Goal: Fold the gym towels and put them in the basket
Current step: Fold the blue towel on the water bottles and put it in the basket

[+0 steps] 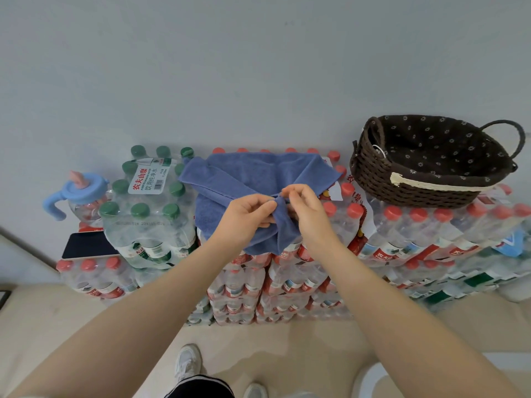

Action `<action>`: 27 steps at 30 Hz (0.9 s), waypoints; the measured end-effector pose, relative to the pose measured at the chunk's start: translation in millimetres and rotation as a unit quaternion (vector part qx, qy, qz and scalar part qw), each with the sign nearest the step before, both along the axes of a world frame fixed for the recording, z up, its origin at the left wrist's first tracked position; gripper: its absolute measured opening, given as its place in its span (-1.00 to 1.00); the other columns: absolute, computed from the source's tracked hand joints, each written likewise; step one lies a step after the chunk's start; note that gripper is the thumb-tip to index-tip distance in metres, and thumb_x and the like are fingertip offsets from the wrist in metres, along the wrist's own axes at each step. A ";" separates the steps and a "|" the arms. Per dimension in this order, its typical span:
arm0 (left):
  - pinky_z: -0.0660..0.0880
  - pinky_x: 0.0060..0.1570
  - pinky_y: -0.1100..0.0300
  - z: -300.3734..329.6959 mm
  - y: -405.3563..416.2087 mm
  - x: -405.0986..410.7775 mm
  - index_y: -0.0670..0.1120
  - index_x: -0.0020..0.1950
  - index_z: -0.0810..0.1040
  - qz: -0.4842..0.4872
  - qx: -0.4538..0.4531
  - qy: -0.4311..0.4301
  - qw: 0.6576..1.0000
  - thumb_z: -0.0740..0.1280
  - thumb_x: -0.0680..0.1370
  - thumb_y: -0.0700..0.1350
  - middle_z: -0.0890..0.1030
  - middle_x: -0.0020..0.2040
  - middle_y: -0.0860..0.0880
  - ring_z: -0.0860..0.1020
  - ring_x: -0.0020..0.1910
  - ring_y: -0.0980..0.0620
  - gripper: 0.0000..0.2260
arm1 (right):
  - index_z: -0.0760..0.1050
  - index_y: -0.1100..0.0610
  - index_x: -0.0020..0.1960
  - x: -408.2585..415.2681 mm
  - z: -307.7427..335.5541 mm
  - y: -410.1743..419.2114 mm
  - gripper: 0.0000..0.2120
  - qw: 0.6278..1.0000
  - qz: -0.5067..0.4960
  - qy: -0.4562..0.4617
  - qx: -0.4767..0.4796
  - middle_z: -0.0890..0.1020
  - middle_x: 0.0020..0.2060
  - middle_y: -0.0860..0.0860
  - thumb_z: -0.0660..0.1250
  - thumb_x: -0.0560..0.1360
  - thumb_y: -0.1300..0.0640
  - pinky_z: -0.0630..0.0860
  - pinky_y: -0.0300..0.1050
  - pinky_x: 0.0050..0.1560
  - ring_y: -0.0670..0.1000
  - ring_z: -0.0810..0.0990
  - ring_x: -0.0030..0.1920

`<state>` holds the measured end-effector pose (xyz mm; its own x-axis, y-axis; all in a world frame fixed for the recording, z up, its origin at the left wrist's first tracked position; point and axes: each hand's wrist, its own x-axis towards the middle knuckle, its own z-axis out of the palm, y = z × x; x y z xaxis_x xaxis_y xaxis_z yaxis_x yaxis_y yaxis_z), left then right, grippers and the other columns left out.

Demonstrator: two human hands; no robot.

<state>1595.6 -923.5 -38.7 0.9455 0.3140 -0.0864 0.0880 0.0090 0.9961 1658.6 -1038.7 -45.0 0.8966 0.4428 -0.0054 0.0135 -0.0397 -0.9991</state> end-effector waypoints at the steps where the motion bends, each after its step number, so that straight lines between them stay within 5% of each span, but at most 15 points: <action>1: 0.55 -0.25 0.36 4.1 -0.5 0.0 -0.10 -0.18 0.59 0.005 -0.008 -0.002 1.000 0.25 0.56 -0.23 0.64 -0.37 0.07 0.61 -0.32 0.18 -0.83 | 0.40 0.06 -0.02 -1.1 -2.5 -2.9 -0.93 1.000 -0.003 0.010 0.024 0.55 -0.06 0.01 0.17 0.58 0.20 0.52 -0.22 -0.03 -0.07 0.57 -0.06; 6: 0.57 -0.31 0.34 28.8 -4.2 -6.8 -0.13 -0.19 0.52 0.040 -0.127 -0.025 0.991 0.21 0.58 -0.19 0.64 -0.40 0.02 0.63 -0.36 0.14 -0.83 | 0.20 0.10 0.35 -22.0 -18.8 -7.6 -0.44 0.964 0.052 -0.233 -0.113 0.27 0.29 -0.08 0.31 0.40 0.15 0.32 -0.50 0.18 -0.25 0.34 0.25; 10: 0.54 -0.35 0.35 51.8 -6.6 -25.3 -0.15 -0.24 0.43 0.004 -0.208 -0.074 0.975 0.12 0.61 -0.22 0.62 -0.43 0.03 0.62 -0.37 0.15 -0.76 | 0.18 0.18 0.41 -38.0 -13.5 5.4 -0.45 0.960 -0.040 -0.258 -0.103 0.22 0.42 0.05 0.24 0.46 0.34 0.30 -0.55 0.15 -0.12 0.30 0.34; 15: 0.53 -0.38 0.36 74.7 3.0 -56.8 -0.16 -0.08 0.47 0.020 -0.328 -0.124 0.936 0.12 0.61 -0.16 0.64 -0.37 0.03 0.62 -0.37 0.17 -0.82 | 0.28 0.17 0.35 -63.2 -1.9 -0.3 -0.53 0.958 -0.131 -0.231 -0.106 0.37 0.23 -0.07 0.22 0.48 0.39 0.35 -0.57 0.01 -0.28 0.36 0.09; 18: 0.54 -0.37 0.39 87.8 15.4 -83.6 -0.14 -0.10 0.49 0.027 -0.406 -0.174 0.897 0.13 0.61 -0.11 0.64 -0.38 0.05 0.61 -0.40 0.19 -0.80 | 0.43 0.19 0.16 -83.8 -14.4 -16.2 -0.72 0.955 -0.152 -0.161 -0.195 0.51 0.10 0.09 0.20 0.47 0.35 0.49 -0.25 -0.13 0.00 0.51 -0.01; 20: 0.55 -0.35 0.39 95.2 23.1 -105.0 -0.12 -0.11 0.51 0.035 -0.433 -0.201 0.878 0.14 0.60 -0.08 0.65 -0.38 0.06 0.62 -0.39 0.19 -0.79 | 0.46 0.21 -0.06 -101.3 -22.1 -29.5 -0.86 0.948 -0.177 -0.104 -0.243 0.55 -0.12 0.12 0.17 0.46 0.37 0.34 -0.20 -0.36 0.07 0.48 -0.18; 23: 0.54 -0.33 0.39 93.4 31.6 -135.1 -0.11 -0.10 0.50 0.091 -0.426 -0.206 0.876 0.14 0.61 -0.08 0.65 -0.38 0.07 0.63 -0.36 0.20 -0.79 | 0.44 0.24 -0.12 -124.1 -25.1 -50.2 -0.87 0.943 -0.201 -0.034 -0.262 0.49 -0.29 0.07 0.13 0.52 0.31 0.28 -0.14 -0.37 0.10 0.43 -0.25; 25: 0.54 -0.31 0.39 82.9 35.5 -154.4 -0.10 -0.10 0.49 0.148 -0.390 -0.181 0.891 0.15 0.61 -0.09 0.64 -0.36 0.08 0.63 -0.35 0.21 -0.82 | 0.42 0.19 -0.09 -138.8 -21.5 -57.3 -0.84 0.946 -0.226 0.049 -0.227 0.49 -0.31 0.07 0.08 0.56 0.26 0.34 -0.15 -0.40 0.09 0.47 -0.33; 27: 0.52 -0.30 0.39 69.4 39.5 -173.1 -0.07 -0.12 0.48 0.197 -0.331 -0.144 0.911 0.17 0.61 -0.09 0.60 -0.32 0.08 0.61 -0.35 0.22 -0.84 | 0.41 0.17 -0.12 -150.3 -17.1 -59.9 -0.81 0.938 -0.277 0.195 -0.069 0.49 -0.42 0.06 0.05 0.58 0.24 0.32 -0.24 -0.53 -0.01 0.43 -0.49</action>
<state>1422.5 -884.0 30.7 0.7834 0.6042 -0.1457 -0.3172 0.5903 0.7422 1508.3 -1098.5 -62.1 0.9073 -0.1197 -0.4030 -0.4119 -0.0616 -0.9091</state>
